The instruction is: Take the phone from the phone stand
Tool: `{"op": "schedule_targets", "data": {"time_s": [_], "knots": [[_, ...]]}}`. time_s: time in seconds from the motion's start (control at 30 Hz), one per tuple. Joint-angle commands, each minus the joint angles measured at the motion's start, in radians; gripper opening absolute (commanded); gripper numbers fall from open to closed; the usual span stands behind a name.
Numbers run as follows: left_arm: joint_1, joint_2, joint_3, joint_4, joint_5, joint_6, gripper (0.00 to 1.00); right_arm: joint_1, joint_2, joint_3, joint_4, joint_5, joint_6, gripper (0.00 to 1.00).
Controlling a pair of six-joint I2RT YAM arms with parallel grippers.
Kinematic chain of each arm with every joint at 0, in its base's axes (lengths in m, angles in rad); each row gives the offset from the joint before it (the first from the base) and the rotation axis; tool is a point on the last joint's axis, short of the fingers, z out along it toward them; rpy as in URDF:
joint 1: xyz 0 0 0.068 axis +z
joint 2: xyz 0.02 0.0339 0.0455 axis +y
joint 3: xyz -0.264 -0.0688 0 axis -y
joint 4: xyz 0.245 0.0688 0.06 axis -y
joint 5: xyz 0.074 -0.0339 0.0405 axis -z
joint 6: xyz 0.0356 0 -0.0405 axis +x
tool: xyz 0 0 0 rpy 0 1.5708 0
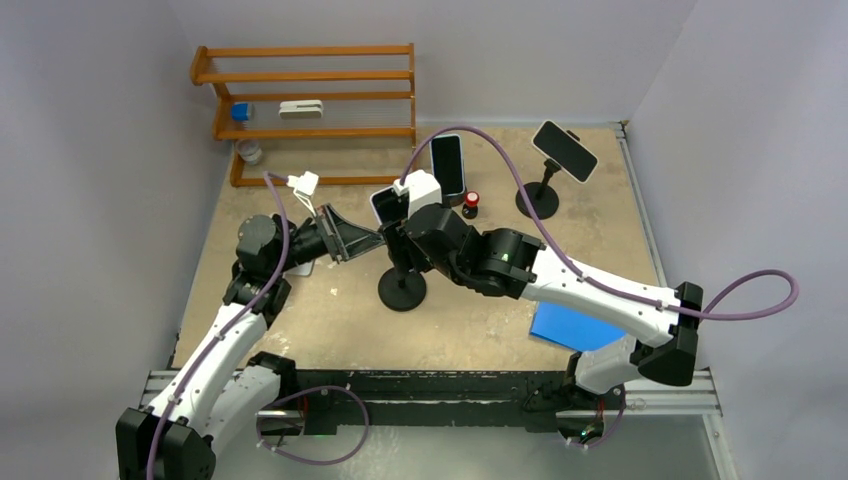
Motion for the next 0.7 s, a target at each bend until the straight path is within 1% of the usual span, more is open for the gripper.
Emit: {"op": "schedule_targets", "data": {"time_s": [0.0,0.3,0.67], "knots": [[0.03,-0.028,-0.005,-0.007,-0.018,0.043,0.0,-0.002,-0.04,-0.031,-0.04,0.109,0.059,0.0],[0.051,-0.052,-0.012,-0.023,-0.007,0.049,0.0,-0.019,-0.064,-0.07,-0.046,0.132,0.086,0.0],[0.07,-0.058,-0.003,-0.066,-0.016,0.075,0.0,-0.028,-0.084,-0.076,-0.069,0.146,0.104,0.0]]}}
